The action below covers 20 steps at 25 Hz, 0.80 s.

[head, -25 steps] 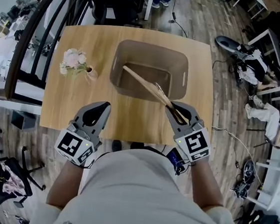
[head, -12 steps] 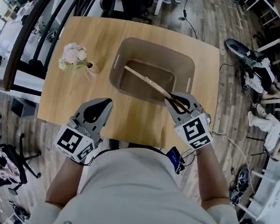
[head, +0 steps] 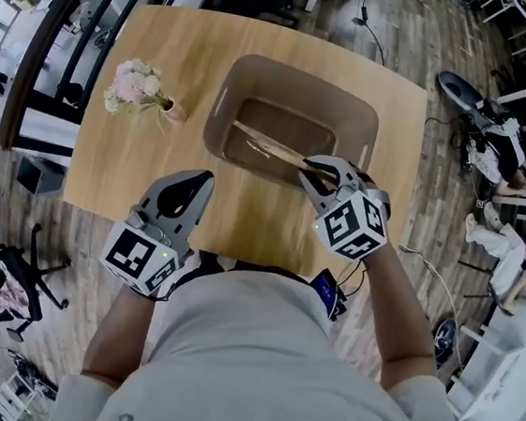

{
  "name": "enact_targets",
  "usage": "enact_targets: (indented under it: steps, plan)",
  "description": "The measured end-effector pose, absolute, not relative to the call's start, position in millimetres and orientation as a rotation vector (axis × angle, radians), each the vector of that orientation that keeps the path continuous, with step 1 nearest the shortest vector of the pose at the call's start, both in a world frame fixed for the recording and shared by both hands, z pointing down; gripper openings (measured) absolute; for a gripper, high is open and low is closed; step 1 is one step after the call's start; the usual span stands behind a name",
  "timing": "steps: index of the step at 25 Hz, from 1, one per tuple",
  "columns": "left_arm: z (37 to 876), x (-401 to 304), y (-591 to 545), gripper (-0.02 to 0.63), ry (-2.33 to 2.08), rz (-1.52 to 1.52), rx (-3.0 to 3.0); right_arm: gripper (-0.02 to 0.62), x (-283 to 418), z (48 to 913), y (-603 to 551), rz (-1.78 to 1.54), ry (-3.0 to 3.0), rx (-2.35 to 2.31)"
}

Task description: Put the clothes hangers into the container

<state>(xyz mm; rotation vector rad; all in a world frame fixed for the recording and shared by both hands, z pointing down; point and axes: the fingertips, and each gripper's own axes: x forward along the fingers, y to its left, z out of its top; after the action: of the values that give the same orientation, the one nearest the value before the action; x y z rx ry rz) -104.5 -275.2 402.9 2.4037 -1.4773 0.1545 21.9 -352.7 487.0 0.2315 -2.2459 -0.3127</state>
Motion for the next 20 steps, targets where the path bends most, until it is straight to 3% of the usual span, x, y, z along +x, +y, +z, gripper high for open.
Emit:
enact_targets:
  steps: [20]
  plan:
    - [439.0, -109.4, -277.8, 0.006, -1.518, 0.215, 2.295, 0.061, -7.4, 546.4, -369.2, -0.346, -2.205, 0.054]
